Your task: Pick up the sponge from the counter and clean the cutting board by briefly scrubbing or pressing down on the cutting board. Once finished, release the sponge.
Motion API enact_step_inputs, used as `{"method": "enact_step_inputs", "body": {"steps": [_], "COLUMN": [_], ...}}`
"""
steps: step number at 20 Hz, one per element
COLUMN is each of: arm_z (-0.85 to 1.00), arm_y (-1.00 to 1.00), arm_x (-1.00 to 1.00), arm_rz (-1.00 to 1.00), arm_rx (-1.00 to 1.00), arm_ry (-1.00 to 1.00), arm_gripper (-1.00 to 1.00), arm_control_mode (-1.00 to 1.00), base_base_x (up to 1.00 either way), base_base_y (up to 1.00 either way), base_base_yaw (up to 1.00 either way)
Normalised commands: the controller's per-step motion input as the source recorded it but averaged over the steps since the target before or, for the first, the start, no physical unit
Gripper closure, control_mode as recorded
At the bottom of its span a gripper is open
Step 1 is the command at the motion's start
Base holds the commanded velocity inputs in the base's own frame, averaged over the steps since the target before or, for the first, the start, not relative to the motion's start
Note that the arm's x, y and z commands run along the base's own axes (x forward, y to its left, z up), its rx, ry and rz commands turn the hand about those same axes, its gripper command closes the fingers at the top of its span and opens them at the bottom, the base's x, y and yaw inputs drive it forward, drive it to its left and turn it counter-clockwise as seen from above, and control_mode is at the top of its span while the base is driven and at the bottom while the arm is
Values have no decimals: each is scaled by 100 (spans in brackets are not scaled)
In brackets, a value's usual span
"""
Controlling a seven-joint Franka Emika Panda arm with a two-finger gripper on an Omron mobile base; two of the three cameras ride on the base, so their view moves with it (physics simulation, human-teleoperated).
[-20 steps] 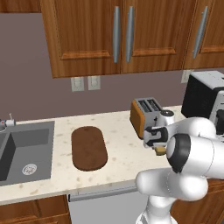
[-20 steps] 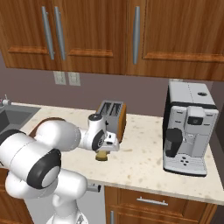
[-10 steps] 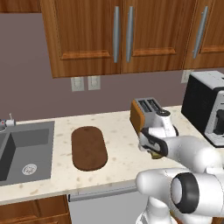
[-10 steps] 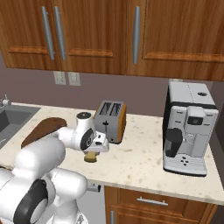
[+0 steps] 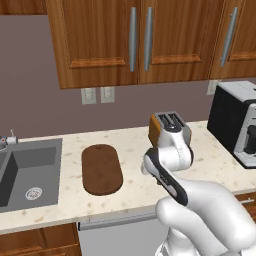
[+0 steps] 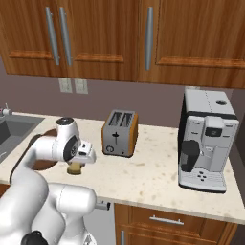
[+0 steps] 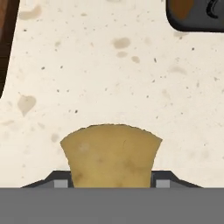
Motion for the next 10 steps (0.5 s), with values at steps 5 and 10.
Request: {"method": "enact_step_inputs", "body": {"steps": [5, 10], "arm_z": [26, 3], "arm_y": [82, 70], "arm_x": [0, 6], "arm_rz": [0, 0], "arm_rx": [0, 0], "arm_ry": [0, 0], "arm_gripper": [100, 100], "arm_control_mode": [-100, -100], "base_base_x": [0, 0], "base_base_y": [0, 0], "base_base_yaw": [0, 0]}}
